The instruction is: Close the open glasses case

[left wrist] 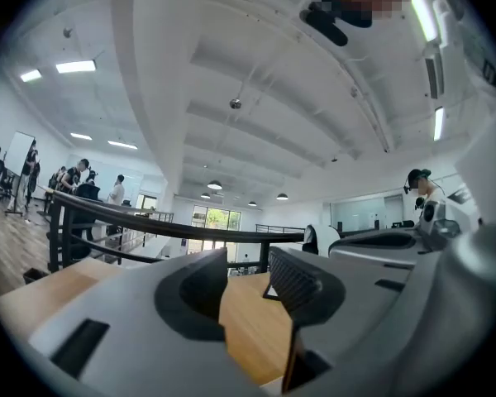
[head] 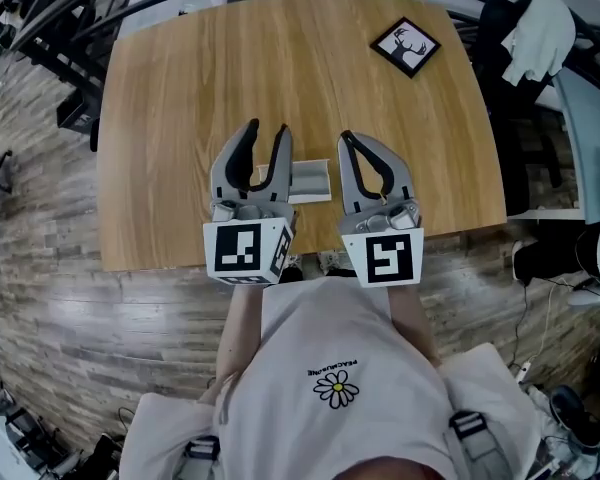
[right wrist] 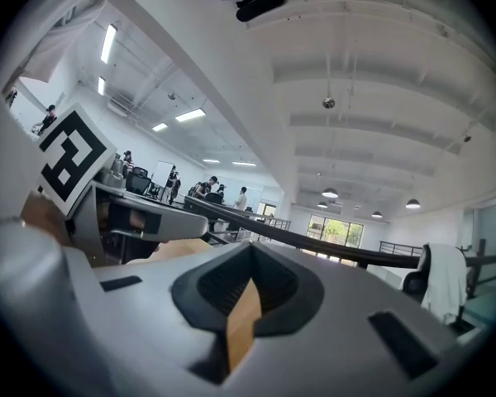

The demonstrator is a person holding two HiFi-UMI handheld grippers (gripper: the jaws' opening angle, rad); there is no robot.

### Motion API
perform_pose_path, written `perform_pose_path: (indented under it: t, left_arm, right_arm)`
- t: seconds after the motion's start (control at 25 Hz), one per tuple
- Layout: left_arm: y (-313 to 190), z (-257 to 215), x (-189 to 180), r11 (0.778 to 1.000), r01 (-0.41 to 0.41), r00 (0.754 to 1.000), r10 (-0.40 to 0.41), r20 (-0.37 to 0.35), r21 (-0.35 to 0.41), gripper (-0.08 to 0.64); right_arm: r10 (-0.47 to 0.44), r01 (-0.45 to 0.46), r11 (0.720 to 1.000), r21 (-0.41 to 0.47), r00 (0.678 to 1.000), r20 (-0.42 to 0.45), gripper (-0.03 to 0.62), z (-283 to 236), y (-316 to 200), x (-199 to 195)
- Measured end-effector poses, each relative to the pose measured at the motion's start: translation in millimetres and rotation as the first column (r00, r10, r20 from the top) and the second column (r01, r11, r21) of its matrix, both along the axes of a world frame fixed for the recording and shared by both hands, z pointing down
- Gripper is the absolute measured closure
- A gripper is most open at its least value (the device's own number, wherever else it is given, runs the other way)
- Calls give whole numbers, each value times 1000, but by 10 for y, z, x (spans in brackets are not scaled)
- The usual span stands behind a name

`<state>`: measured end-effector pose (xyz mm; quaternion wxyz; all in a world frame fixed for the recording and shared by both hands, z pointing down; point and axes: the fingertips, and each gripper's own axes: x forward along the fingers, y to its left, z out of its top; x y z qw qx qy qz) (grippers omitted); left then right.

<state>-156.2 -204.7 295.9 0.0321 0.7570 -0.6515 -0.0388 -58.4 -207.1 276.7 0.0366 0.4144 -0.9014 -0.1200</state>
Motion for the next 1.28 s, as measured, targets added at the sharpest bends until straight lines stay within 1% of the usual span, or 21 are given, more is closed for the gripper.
perform_pose_path:
  t: [0.12,0.2,0.28,0.32,0.48,0.56,0.68,0.88,1.28]
  left_arm:
    - [-74,131,77,999,-38,999,38,-10,-29,368]
    - [-108,228,129,996,-80,996,78,-47,-38,328]
    - [-134,339,144,994,-99,992,94,-81,-53,316]
    - [-150,409,147,992,-100,992,95,-80,-70,313]
    - [-223,749,178,982,-102,995,97,-38,-161,313]
    - [-232,944,197,971,-105,994,101,-32,-216,313]
    - [-229,1238,230,948,-121,993,111,-51,-294,313]
    - [-203,1630,252,913,-132,991,107,-86,-386,311]
    - [-177,2118,262,862,-140,989,93,-119,-487,310]
  right_arm:
    - [10,-10,1000,-10,1000,-6,584,36,-12,46]
    - [20,-20,1000,-20,1000,-5,584,62,-4,70]
    - [26,-26,999,-31,1000,-9,584,89,13,90]
    - [27,-28,999,-36,1000,-14,584,107,20,101]
    - [41,-43,997,-62,999,-34,584,203,24,162]
    - [47,-50,996,-72,998,-44,584,246,27,193]
    - [54,-59,994,-88,997,-59,584,302,21,223]
    - [81,-89,990,-113,994,-72,584,368,42,290]
    - [125,-138,979,-150,988,-95,584,513,36,473]
